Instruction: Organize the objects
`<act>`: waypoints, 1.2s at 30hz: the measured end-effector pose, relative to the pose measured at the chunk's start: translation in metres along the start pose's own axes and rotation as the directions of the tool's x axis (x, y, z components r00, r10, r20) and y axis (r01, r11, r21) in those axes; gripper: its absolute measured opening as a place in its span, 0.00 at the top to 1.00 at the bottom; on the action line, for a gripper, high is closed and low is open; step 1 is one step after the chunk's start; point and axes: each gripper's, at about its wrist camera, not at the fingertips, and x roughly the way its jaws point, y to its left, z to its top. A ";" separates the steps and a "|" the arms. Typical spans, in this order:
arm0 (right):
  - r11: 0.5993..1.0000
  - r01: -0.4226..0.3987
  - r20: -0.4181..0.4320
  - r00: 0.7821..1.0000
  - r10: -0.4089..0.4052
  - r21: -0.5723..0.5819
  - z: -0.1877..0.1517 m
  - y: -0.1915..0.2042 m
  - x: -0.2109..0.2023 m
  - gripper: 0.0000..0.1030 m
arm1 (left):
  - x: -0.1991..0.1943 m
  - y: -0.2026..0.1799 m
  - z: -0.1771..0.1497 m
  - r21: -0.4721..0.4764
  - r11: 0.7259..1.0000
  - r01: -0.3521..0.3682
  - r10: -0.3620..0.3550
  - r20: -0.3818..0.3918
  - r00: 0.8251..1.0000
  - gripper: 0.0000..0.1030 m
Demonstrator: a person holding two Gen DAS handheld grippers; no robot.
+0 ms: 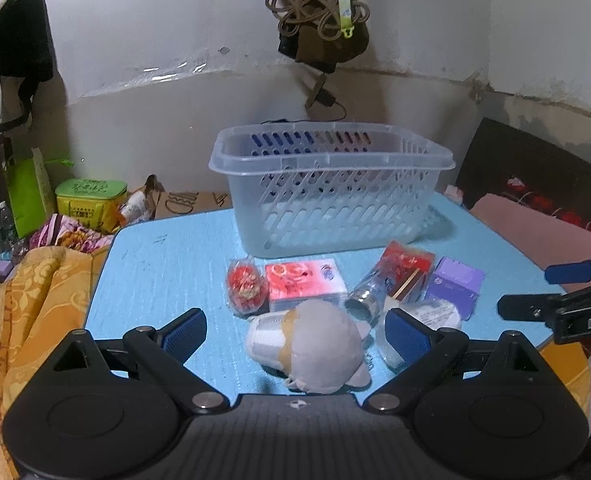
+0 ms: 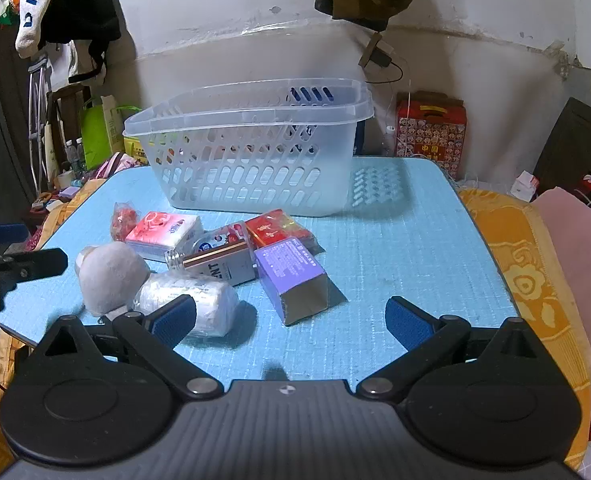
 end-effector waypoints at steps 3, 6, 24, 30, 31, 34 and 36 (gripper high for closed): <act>1.000 -0.002 0.003 1.000 0.002 0.002 0.000 -0.001 -0.001 0.00 | -0.006 0.004 0.001 -0.031 0.996 0.083 -0.082 0.039 0.996 0.00; 1.000 -0.021 0.011 1.000 0.021 0.014 0.000 -0.003 -0.001 0.00 | -0.005 -0.004 0.000 0.018 0.996 0.082 -0.083 0.031 0.996 0.00; 0.998 -0.056 0.058 0.997 0.054 0.032 -0.004 -0.005 0.000 0.00 | 0.004 -0.004 -0.007 0.010 0.999 0.043 -0.043 -0.024 0.999 0.01; 0.997 -0.073 0.081 0.994 0.071 0.027 -0.005 -0.006 -0.001 0.00 | 0.008 -0.003 -0.008 0.008 0.998 0.063 -0.062 -0.050 0.997 0.04; 0.997 -0.074 0.084 0.994 0.072 0.023 -0.005 -0.006 -0.002 0.00 | 0.007 -0.003 -0.009 0.008 0.998 0.064 -0.063 -0.051 0.997 0.04; 0.997 -0.072 0.087 0.994 0.071 0.011 -0.006 -0.004 -0.003 0.00 | 0.007 -0.004 -0.009 0.008 0.998 0.069 -0.068 -0.054 0.996 0.04; 0.997 -0.071 0.092 0.993 0.070 0.003 -0.006 -0.003 -0.004 0.00 | 0.007 -0.004 -0.010 0.013 0.998 0.067 -0.066 -0.055 0.996 0.04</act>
